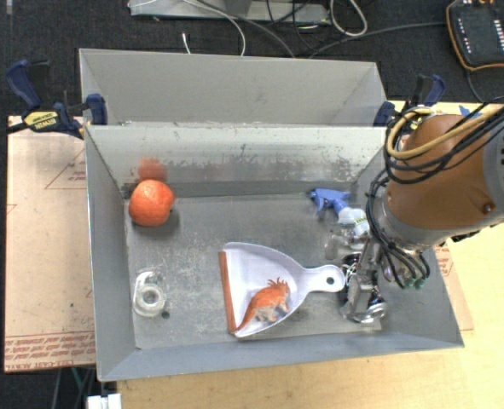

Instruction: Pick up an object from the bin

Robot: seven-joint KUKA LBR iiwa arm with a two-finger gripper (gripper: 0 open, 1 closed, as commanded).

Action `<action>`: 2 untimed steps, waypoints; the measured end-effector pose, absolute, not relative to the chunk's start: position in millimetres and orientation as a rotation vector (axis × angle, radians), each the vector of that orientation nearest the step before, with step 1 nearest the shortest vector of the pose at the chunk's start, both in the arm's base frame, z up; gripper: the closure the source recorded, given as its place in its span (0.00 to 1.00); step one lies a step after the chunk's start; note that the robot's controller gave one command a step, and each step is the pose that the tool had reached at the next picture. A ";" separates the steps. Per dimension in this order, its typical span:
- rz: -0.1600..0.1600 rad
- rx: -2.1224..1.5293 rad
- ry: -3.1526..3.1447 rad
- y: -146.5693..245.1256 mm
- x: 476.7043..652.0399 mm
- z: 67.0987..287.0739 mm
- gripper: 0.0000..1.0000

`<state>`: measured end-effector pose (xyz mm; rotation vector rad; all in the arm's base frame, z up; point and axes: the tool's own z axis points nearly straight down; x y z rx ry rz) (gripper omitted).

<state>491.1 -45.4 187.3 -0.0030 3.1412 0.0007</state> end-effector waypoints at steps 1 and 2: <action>0.001 -0.002 3.141 -45.4 491.4 187.1 0.00; -0.002 0.012 3.129 -34.0 506.7 160.8 0.00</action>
Offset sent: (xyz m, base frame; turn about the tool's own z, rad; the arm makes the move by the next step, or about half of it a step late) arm 0.0294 0.0321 -0.0719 0.0107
